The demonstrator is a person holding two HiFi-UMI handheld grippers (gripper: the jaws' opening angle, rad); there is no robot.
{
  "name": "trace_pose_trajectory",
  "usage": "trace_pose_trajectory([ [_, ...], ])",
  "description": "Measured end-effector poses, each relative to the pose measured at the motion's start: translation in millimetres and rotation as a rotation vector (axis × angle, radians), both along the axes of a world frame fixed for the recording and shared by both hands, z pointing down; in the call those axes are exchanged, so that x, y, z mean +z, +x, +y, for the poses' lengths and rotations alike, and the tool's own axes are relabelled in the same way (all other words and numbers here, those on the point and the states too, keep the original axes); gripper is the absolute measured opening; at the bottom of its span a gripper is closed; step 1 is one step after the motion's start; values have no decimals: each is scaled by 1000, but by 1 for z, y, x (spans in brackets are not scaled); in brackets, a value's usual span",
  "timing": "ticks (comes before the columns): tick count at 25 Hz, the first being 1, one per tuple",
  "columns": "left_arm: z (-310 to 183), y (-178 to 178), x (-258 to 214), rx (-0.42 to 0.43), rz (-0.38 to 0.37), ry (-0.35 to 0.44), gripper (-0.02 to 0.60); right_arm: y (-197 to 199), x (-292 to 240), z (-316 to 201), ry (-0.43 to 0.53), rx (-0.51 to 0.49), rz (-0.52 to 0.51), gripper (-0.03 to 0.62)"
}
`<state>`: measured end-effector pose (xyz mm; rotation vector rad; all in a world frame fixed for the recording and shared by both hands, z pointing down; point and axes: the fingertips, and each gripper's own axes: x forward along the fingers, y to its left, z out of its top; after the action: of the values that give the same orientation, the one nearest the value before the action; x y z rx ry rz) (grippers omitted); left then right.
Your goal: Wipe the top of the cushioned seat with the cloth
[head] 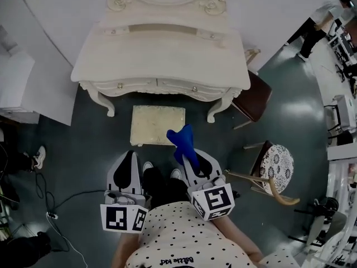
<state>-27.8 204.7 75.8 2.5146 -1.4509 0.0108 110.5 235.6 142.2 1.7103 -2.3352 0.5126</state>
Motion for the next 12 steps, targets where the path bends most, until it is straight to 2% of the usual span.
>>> trace_pose_trajectory([
  [6,-27,-5,-2,79,6,-1,-8,-14,6,-19,-32,56,9,61],
  [12,-69,-27,-16,143,5,12,-8,-40,-4,-51,-30,104,16,61],
])
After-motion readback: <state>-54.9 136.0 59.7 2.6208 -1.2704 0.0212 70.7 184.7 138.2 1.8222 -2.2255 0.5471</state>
